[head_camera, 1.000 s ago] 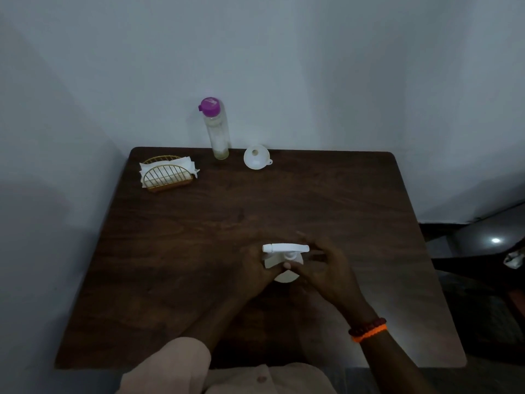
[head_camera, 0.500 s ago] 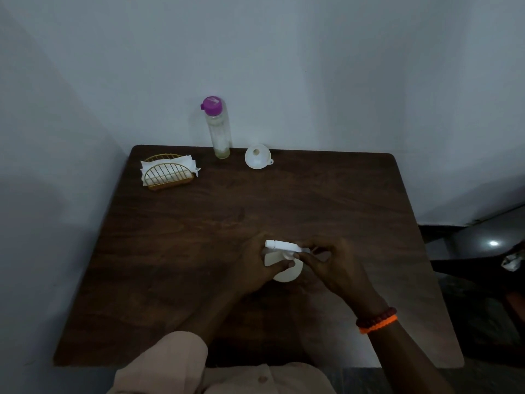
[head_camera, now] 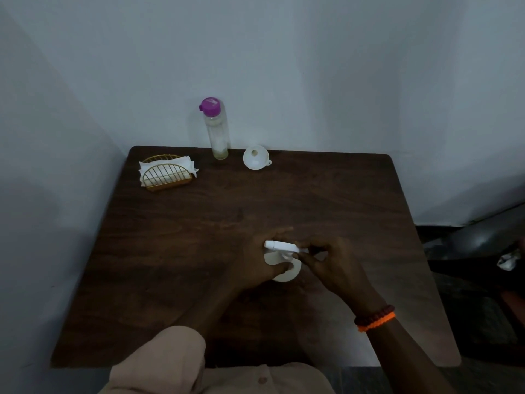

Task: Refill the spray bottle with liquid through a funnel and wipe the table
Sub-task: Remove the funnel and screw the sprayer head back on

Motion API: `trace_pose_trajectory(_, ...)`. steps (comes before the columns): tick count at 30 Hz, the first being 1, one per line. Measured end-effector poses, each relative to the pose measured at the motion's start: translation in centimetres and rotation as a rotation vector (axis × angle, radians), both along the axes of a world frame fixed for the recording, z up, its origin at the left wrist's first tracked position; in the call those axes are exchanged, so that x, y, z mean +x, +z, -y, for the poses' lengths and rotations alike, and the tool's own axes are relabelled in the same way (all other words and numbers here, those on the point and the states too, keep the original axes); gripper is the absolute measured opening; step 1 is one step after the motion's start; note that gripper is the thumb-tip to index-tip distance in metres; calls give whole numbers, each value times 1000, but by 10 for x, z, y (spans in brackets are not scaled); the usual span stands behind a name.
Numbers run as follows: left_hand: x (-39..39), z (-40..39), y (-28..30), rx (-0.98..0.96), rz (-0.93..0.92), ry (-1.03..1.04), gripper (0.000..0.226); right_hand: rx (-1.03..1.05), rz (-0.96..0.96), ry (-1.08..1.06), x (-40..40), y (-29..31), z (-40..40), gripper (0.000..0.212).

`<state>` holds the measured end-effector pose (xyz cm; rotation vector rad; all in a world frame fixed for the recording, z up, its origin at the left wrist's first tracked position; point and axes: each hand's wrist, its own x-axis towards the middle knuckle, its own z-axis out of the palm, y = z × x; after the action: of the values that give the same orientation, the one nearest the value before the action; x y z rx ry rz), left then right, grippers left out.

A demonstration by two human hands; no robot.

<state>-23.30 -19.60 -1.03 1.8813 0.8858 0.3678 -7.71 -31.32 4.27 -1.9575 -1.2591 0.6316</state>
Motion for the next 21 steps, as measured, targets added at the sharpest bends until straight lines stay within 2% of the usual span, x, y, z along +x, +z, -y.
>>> trace_pose_trajectory(5, 2, 2, 1, -3, 32, -10, 76, -2, 60, 3, 2, -2, -1, 22)
trace_pose_trajectory(10, 4, 4, 8, -26, 59, -25, 93, -16, 66, 19, 0, 1, -1, 17)
trace_pose_trajectory(15, 4, 5, 8, -29, 53, -16, 90, -11, 107, 22, 2, -4, -4, 19)
trace_pose_trajectory(19, 3, 4, 8, -27, 30, -38, 108, 10, 133, 30, 3, -7, -4, 19)
trace_pose_trajectory(21, 4, 4, 7, -35, 17, -6, 105, 23, 146, 24, 1, -5, -5, 19)
